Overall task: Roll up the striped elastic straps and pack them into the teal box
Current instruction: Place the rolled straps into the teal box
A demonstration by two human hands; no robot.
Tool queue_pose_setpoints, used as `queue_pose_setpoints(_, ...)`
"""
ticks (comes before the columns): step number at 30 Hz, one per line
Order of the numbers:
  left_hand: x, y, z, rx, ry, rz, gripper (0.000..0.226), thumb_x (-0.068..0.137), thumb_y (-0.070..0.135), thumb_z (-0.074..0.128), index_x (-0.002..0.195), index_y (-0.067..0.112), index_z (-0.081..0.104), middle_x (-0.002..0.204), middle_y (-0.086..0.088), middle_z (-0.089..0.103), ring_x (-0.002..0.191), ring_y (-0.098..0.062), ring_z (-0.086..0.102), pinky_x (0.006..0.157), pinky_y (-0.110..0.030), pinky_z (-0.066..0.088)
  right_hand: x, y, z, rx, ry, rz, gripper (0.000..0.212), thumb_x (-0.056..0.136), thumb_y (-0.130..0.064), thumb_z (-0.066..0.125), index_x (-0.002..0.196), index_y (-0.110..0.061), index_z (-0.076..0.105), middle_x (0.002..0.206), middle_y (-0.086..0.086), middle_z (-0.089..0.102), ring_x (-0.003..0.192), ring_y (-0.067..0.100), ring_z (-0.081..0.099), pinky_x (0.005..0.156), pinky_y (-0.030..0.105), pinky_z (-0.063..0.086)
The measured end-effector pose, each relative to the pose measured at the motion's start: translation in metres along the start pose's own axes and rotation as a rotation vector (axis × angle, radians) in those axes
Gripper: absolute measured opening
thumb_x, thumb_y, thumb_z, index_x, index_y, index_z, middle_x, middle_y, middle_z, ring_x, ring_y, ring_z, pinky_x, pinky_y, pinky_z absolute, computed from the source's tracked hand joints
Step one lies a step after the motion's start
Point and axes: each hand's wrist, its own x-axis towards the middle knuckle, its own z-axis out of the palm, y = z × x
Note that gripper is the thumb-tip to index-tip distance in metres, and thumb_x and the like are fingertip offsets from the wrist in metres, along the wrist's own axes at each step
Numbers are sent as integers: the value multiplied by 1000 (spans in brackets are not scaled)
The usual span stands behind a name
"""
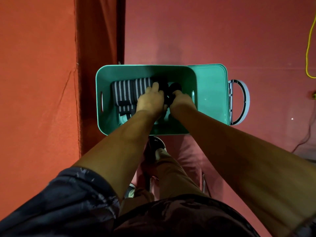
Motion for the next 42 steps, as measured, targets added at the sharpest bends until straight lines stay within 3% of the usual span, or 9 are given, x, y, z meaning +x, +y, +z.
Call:
queue_pose_setpoints(6,-4,7,1,89,84,-27,41,102,44,67,126,10,66,139,-11,44,122,-30,51,90,-48,56,-3,1,-1,-22,29,10,59,103,-12,59,159,-13,40,151,21,51,138,40,54,109,47,48)
queue_pose_setpoints(11,-15,1,-8,-92,122,-21,22,102,13,65,123,7,65,134,-12,47,112,-32,58,79,-45,51,-21,6,-3,-28,48,-29,49,102,-9,60,149,-8,48,145,21,56,133,39,58,102,41,50)
queue_pose_setpoints(15,-37,-27,-33,-365,95,-25,32,99,5,61,127,15,73,136,-12,54,112,-32,65,98,-41,55,-47,-2,-12,-102,53,-146,39,102,-7,57,140,-3,56,137,22,63,124,39,63,90,39,51)
queue_pose_setpoints(20,-93,-83,-58,-531,210,-228,24,94,3,65,110,14,80,122,-15,68,110,-35,69,103,-27,47,-84,-46,-23,-131,12,-238,31,106,-13,52,129,-3,69,129,22,68,122,40,64,93,37,50)
queue_pose_setpoints(24,-163,-136,-75,-577,255,-335,22,96,5,65,108,16,80,118,-14,70,107,-34,69,90,-24,43,-115,-101,-6,-97,30,-411,27,103,-13,54,116,-8,77,121,19,74,119,39,67,102,40,54)
queue_pose_setpoints(30,-304,-218,-76,-600,353,-590,27,97,3,59,110,14,81,120,-13,75,108,-34,68,85,-28,41,-181,-194,68,-41,-76,-593,22,99,-10,56,106,-12,77,114,18,78,113,39,71,101,46,57)
queue_pose_setpoints(36,-445,-270,-24,-672,378,-885,29,96,4,58,107,17,80,117,-13,74,103,-37,69,81,-30,42,-251,-245,175,-262,-327,-689,28,102,-14,60,124,-7,74,125,18,73,112,35,69,101,42,57)
queue_pose_setpoints(42,-544,-279,54,-791,351,-1069,21,97,7,62,108,12,79,116,-16,76,109,-36,69,84,-32,48,-319,-246,283,-475,-507,-746,28,100,-11,50,100,-2,76,98,15,81,96,38,77,89,45,61)
